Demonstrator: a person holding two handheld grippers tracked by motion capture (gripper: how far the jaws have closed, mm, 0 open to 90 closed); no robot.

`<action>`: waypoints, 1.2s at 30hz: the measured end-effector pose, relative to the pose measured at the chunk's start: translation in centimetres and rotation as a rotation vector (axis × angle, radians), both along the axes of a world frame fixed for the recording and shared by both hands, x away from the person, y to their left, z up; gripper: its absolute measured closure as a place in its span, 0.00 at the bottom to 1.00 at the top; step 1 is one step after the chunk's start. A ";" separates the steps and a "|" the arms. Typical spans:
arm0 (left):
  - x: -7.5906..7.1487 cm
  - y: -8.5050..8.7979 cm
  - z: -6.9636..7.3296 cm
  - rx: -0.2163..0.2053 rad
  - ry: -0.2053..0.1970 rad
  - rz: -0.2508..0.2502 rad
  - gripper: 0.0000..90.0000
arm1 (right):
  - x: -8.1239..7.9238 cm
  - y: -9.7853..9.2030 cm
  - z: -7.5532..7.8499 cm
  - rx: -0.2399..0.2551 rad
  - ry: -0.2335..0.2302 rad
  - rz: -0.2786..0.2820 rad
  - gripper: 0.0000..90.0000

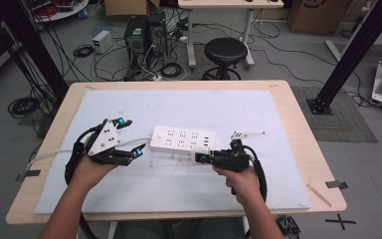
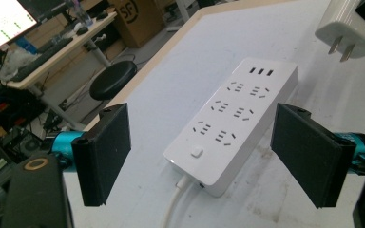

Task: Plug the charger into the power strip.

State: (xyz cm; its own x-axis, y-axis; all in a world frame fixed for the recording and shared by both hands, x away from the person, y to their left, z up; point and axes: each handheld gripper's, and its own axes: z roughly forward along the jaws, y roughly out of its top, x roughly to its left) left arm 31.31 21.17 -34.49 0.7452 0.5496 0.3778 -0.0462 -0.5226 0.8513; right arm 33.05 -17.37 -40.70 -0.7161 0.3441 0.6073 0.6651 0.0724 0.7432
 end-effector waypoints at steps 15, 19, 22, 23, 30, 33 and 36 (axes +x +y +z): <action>0.5 1.1 -1.1 0.018 0.055 0.048 0.23 | 1.0 0.8 0.2 0.000 -0.089 -0.047 0.70; 0.6 0.9 -1.2 0.023 0.059 0.045 0.23 | 1.1 0.8 0.3 -0.014 -0.138 -0.091 0.70; 0.7 0.9 -1.2 0.021 0.062 0.046 0.23 | 1.3 0.7 0.3 -0.046 -0.207 -0.130 0.70; 0.7 0.9 -1.3 0.022 0.062 0.045 0.23 | 1.2 0.7 0.3 -0.053 -0.219 -0.139 0.70; 0.8 1.0 -1.4 0.024 0.066 0.049 0.23 | 1.4 0.9 0.5 -0.160 -0.374 -0.164 0.70; 0.9 1.1 -1.6 0.019 0.069 0.051 0.23 | 1.4 1.3 0.6 -0.224 -0.439 -0.169 0.70; 0.8 1.3 -1.6 0.026 0.069 0.051 0.23 | 1.4 1.6 1.0 -0.270 -0.484 -0.174 0.70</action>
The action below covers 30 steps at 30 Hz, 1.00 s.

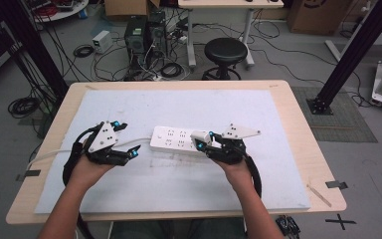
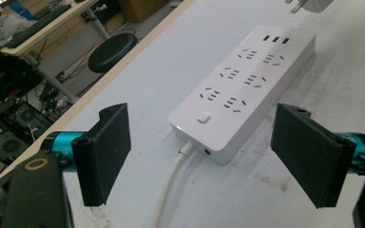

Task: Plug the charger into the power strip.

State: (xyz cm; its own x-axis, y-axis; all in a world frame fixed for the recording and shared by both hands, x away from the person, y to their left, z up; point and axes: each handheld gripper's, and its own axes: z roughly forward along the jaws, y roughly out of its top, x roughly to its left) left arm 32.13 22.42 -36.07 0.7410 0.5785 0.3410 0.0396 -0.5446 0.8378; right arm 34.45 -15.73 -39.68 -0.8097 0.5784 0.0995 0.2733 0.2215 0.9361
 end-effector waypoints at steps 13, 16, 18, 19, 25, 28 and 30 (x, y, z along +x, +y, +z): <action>-0.2 0.7 -0.4 -0.007 0.009 0.009 0.23 | 0.5 1.3 1.7 -0.261 -0.119 0.033 0.70; -0.2 0.8 -0.5 -0.009 0.009 0.010 0.23 | 0.6 1.4 1.9 -0.306 -0.131 0.046 0.70; -0.2 0.9 -0.5 -0.007 0.012 0.011 0.23 | 0.7 1.5 2.0 -0.339 -0.135 0.058 0.70; -0.2 0.9 -0.5 -0.011 0.010 0.010 0.23 | 0.8 1.5 2.1 -0.350 -0.137 0.061 0.70; -0.2 1.1 -0.7 -0.017 0.012 0.013 0.23 | 1.5 1.8 2.7 -0.436 -0.129 0.097 0.70; -0.3 1.3 -0.7 -0.017 0.010 0.015 0.23 | 2.1 2.2 3.2 -0.477 -0.121 0.126 0.70; -0.3 1.4 -0.8 -0.018 0.013 0.017 0.23 | 2.5 2.4 3.5 -0.511 -0.110 0.144 0.70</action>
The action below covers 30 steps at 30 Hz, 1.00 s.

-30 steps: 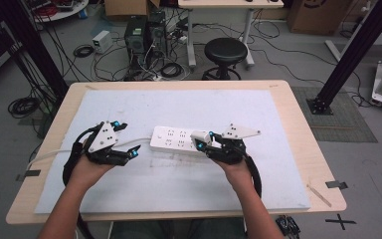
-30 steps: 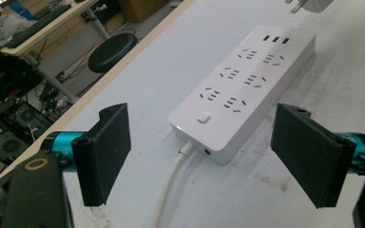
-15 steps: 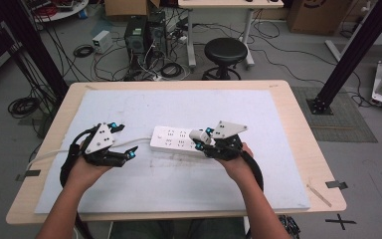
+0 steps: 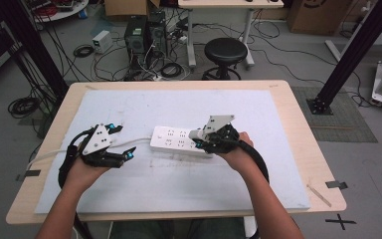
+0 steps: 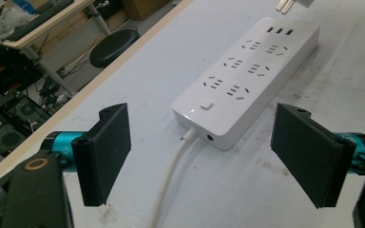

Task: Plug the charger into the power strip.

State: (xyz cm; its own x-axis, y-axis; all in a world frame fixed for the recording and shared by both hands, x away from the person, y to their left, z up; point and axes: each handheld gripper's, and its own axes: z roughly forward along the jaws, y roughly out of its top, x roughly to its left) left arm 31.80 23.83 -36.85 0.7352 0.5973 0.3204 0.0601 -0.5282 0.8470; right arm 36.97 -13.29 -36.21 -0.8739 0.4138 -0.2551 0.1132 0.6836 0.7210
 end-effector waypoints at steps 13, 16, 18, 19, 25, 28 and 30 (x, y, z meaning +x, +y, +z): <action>-0.3 0.8 0.0 -0.006 0.002 0.014 0.23 | 2.7 1.8 1.7 -0.168 0.073 0.081 0.70; -0.4 0.9 0.0 -0.006 0.001 0.017 0.23 | 3.4 2.3 2.1 -0.214 0.100 0.095 0.70; -0.4 1.0 0.0 -0.007 0.002 0.016 0.23 | 3.9 2.6 2.3 -0.244 0.118 0.112 0.70; -0.4 1.0 -0.1 -0.007 0.001 0.018 0.23 | 4.1 2.7 2.4 -0.257 0.127 0.121 0.70; -0.6 1.3 -0.2 -0.009 0.003 0.023 0.23 | 5.8 3.9 3.1 -0.389 0.184 0.170 0.70; -0.6 1.4 -0.3 -0.001 0.006 0.024 0.23 | 6.5 4.5 3.3 -0.440 0.206 0.197 0.70; -0.6 1.5 -0.3 -0.003 0.008 0.025 0.23 | 6.9 4.9 3.2 -0.468 0.222 0.223 0.70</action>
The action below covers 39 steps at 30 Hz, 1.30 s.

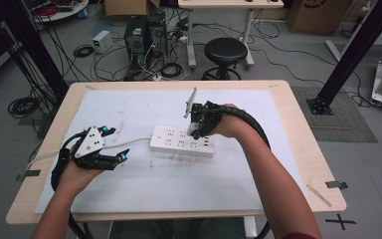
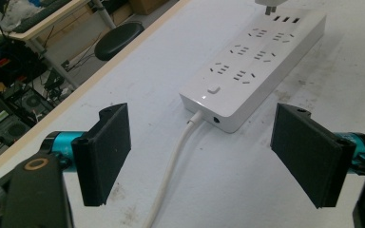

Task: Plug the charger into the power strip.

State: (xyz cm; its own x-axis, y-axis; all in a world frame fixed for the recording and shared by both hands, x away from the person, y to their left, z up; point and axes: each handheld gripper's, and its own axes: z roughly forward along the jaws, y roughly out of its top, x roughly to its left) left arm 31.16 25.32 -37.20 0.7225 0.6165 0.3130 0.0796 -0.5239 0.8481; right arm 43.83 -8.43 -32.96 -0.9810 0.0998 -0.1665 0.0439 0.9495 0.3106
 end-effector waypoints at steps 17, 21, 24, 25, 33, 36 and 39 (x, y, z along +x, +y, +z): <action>0.0 1.3 -0.7 -0.006 0.012 0.018 0.23 | 2.8 1.9 -1.3 -0.138 0.076 0.023 0.70; 0.0 1.4 -0.8 -0.006 0.014 0.021 0.23 | 3.1 2.0 -1.7 -0.148 0.087 0.022 0.70; 0.1 1.4 -0.9 -0.008 0.014 0.022 0.23 | 3.2 2.0 -1.9 -0.151 0.086 0.019 0.70; 0.1 1.4 -0.9 -0.008 0.016 0.020 0.23 | 3.2 2.0 -1.9 -0.153 0.091 0.014 0.70; 0.1 1.3 -1.1 -0.011 0.018 0.020 0.23 | 3.5 2.3 -2.6 -0.176 0.094 0.019 0.70; 0.1 1.4 -1.2 -0.010 0.018 0.022 0.23 | 3.5 2.3 -2.6 -0.174 0.102 0.008 0.70; 0.1 1.3 -1.2 -0.007 0.018 0.021 0.23 | 3.5 2.4 -2.7 -0.175 0.101 0.015 0.70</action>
State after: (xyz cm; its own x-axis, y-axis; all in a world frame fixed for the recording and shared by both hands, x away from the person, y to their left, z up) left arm 31.28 26.59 -38.40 0.7150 0.6335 0.2957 0.1053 -0.5157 0.8503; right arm 47.34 -6.02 -35.66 -0.9947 0.0635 -0.0808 0.0521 0.9894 0.1353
